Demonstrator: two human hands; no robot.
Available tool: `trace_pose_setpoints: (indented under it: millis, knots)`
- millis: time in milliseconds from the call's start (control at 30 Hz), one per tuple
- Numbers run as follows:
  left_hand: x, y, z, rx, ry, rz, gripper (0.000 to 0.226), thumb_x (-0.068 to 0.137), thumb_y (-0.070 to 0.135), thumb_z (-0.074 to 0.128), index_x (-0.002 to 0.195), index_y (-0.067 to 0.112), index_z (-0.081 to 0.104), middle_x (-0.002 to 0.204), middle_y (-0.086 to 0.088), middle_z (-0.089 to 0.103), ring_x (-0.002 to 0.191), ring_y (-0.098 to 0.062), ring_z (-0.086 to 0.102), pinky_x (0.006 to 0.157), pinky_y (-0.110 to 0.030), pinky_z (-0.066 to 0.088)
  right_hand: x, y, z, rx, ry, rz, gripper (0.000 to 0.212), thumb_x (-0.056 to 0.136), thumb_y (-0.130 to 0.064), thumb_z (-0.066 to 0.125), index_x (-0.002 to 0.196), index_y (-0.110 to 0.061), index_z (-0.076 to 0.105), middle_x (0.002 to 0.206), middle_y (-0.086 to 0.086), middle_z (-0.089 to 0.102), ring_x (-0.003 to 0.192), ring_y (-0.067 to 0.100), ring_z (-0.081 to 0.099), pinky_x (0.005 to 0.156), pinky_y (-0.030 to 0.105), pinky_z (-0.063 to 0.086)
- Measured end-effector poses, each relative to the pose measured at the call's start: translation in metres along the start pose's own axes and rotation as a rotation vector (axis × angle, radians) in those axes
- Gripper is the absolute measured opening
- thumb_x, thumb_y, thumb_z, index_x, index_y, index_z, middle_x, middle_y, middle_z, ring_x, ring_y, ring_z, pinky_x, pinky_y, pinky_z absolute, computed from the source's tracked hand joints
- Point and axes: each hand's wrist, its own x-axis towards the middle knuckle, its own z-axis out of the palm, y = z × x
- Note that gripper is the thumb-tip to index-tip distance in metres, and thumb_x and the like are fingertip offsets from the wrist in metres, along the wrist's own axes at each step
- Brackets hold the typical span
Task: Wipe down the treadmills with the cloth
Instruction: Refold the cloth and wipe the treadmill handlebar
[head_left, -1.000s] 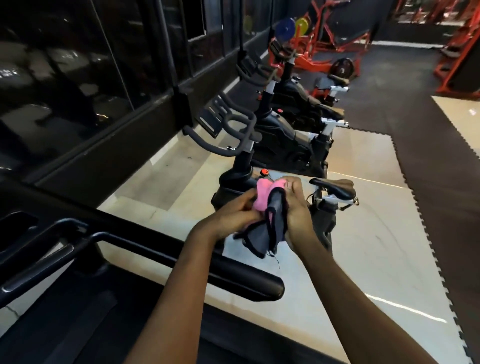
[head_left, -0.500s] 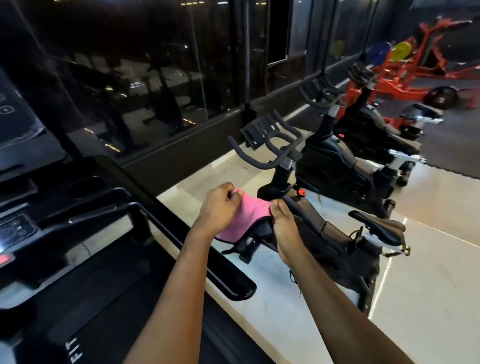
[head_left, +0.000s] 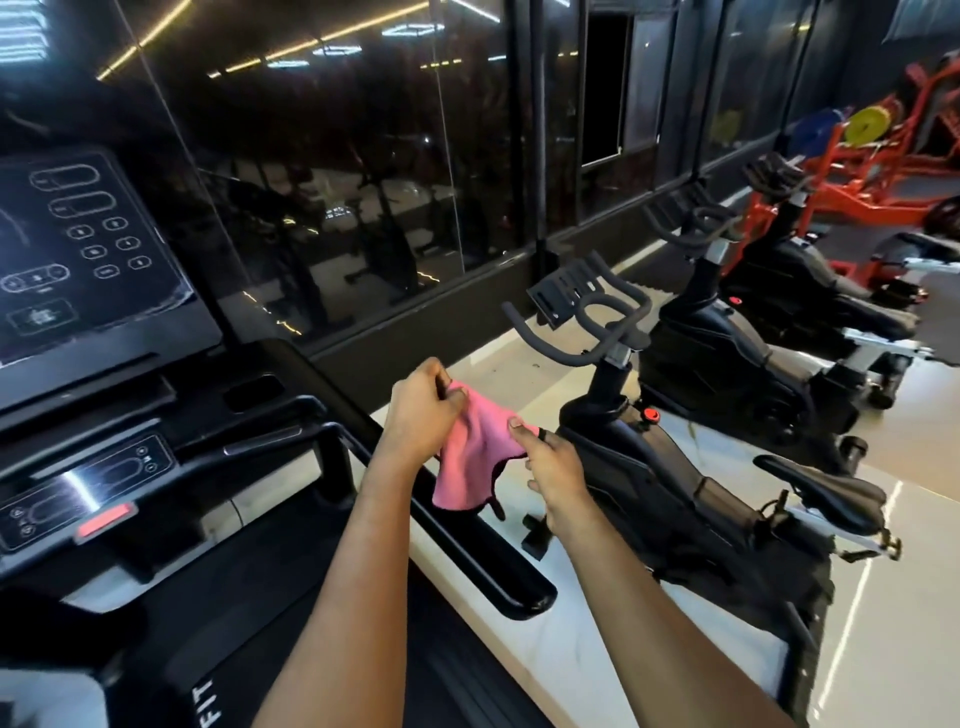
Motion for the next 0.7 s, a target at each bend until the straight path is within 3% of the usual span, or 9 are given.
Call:
trace_pose_setpoints:
  millis: [67,133,233,300,433,533,600,700]
  knots:
    - [0.001,-0.004,-0.009,-0.025,0.037,-0.008,0.019,0.091,0.012,0.065,0.085,0.022,0.051,0.07,0.002,0.058,0.06,-0.013,0.054,0.055,-0.02,0.046,0.004,-0.002,0.01,0.01,0.018,-0.054,0.019,0.089,-0.042,0.075,0.09,-0.023,0.075,0.086,-0.009,0.075,0.09,0.015,0.068,0.073,0.029,0.049]
    - [0.004,-0.009,-0.018,-0.02,0.059,-0.029,0.018,0.09,0.014,0.064,0.098,0.029,0.057,0.082,0.002,0.066,0.075,-0.016,0.064,0.071,-0.032,0.054,0.003,-0.005,0.022,-0.035,0.143,-0.161,0.023,0.088,-0.04,0.077,0.085,-0.018,0.074,0.088,-0.004,0.073,0.088,0.018,0.066,0.071,0.024,0.047]
    - [0.009,-0.019,-0.025,0.012,0.047,-0.052,0.018,0.087,0.022,0.067,0.085,0.039,0.069,0.085,0.009,0.073,0.088,-0.016,0.069,0.085,-0.032,0.055,0.001,-0.008,0.031,-0.107,0.384,-0.32,0.027,0.084,-0.037,0.081,0.084,-0.012,0.071,0.087,-0.001,0.068,0.085,0.022,0.064,0.077,0.032,0.05]
    - [0.011,-0.026,-0.028,0.012,0.017,-0.049,0.021,0.086,0.02,0.073,0.074,0.038,0.072,0.08,0.012,0.074,0.083,-0.01,0.07,0.085,-0.031,0.057,0.001,-0.01,0.035,-0.175,0.461,-0.408,0.03,0.082,-0.037,0.083,0.072,-0.016,0.064,0.079,0.003,0.066,0.076,0.025,0.063,0.069,0.034,0.046]
    - [0.01,-0.03,-0.039,-0.036,-0.068,-0.003,0.013,0.08,0.017,0.085,0.083,0.028,0.078,0.076,0.012,0.074,0.076,0.0,0.068,0.073,-0.019,0.055,0.004,-0.018,0.033,-0.186,0.563,-0.471,0.033,0.076,-0.033,0.088,0.069,-0.017,0.059,0.078,0.0,0.062,0.078,0.028,0.06,0.07,0.039,0.049]
    - [0.011,-0.034,-0.049,-0.022,-0.181,0.023,0.022,0.071,0.014,0.091,0.087,0.021,0.079,0.075,0.006,0.073,0.072,-0.002,0.066,0.061,-0.006,0.045,0.01,-0.026,0.025,-0.215,0.423,-0.377,0.04,0.081,-0.039,0.083,0.063,-0.02,0.053,0.065,-0.004,0.059,0.067,0.023,0.058,0.066,0.038,0.048]
    - [0.01,-0.037,-0.05,0.014,-0.171,0.032,0.021,0.068,0.013,0.092,0.083,0.016,0.078,0.071,0.004,0.07,0.067,-0.004,0.062,0.057,-0.006,0.043,0.01,-0.031,0.015,-0.32,0.276,-0.288,0.051,0.084,-0.044,0.08,0.058,-0.018,0.045,0.054,-0.006,0.047,0.054,0.018,0.045,0.058,0.033,0.038]
    - [0.005,-0.04,-0.049,0.119,-0.217,0.049,0.015,0.075,0.02,0.088,0.077,0.017,0.074,0.072,0.005,0.066,0.069,-0.008,0.059,0.056,-0.01,0.04,0.002,-0.043,-0.001,-0.493,0.086,-0.152,0.053,0.082,-0.045,0.082,0.062,-0.018,0.041,0.056,-0.002,0.038,0.056,0.018,0.038,0.056,0.031,0.029]
